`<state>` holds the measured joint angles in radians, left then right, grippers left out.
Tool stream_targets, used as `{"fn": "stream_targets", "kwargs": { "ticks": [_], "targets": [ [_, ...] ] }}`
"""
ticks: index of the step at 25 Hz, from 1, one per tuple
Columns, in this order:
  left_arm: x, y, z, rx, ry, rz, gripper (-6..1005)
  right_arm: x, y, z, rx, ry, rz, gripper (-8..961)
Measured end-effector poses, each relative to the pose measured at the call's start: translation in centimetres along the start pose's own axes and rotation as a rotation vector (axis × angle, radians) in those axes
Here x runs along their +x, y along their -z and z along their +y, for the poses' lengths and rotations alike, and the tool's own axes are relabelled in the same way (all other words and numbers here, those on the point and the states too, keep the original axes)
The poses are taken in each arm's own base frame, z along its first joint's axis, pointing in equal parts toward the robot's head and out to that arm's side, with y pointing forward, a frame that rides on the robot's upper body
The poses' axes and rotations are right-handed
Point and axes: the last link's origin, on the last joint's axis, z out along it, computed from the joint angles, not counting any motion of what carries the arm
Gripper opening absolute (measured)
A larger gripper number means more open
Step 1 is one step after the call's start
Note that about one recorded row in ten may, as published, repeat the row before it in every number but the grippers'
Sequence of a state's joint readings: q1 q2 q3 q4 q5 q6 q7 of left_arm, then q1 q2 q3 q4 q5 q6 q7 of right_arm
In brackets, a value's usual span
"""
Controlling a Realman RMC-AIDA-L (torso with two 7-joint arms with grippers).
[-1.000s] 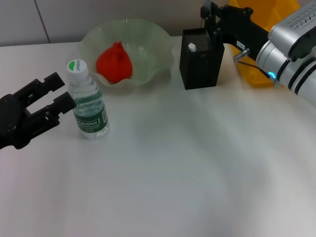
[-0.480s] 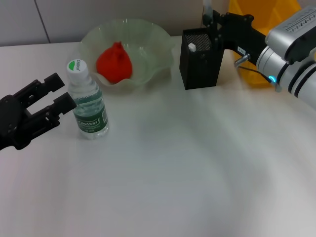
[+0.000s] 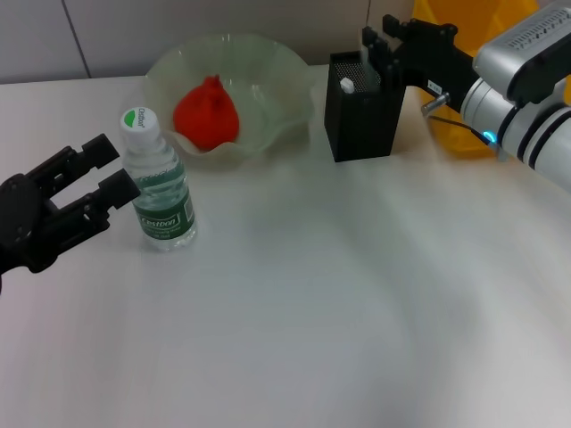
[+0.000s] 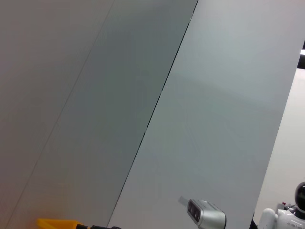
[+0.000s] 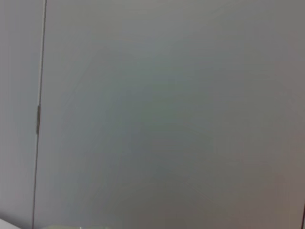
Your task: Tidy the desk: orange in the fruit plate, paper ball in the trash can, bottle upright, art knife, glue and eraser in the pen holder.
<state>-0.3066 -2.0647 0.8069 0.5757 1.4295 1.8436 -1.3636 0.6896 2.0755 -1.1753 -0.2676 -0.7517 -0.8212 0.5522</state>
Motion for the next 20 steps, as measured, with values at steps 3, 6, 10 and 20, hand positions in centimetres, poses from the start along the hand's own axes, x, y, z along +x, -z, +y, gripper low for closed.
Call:
{"fn": "stream_targets", "kwargs": {
  "ticks": [3, 6, 10, 20],
  "targets": [
    [0.0, 0.0, 0.0, -0.001, 0.003, 0.001, 776, -0.1, -0.2, 0.1, -0.006, 0.005, 0.002, 239],
    [0.0, 0.1, 0.1, -0.003, 0.001, 0.005, 776, -0.3, -0.3, 0.2, -0.01, 0.011, -0.002, 298],
    [0.1, 0.1, 0.1, -0.006, 0.0, 0.007, 776, -0.6, -0.5, 0.2, -0.011, 0.005, -0.009, 318],
    [0.2, 0.2, 0.0, -0.006, -0.007, -0.001, 776, -0.9, -0.4, 2.5, -0.165, -0.053, 0.033, 332]
  ]
}}
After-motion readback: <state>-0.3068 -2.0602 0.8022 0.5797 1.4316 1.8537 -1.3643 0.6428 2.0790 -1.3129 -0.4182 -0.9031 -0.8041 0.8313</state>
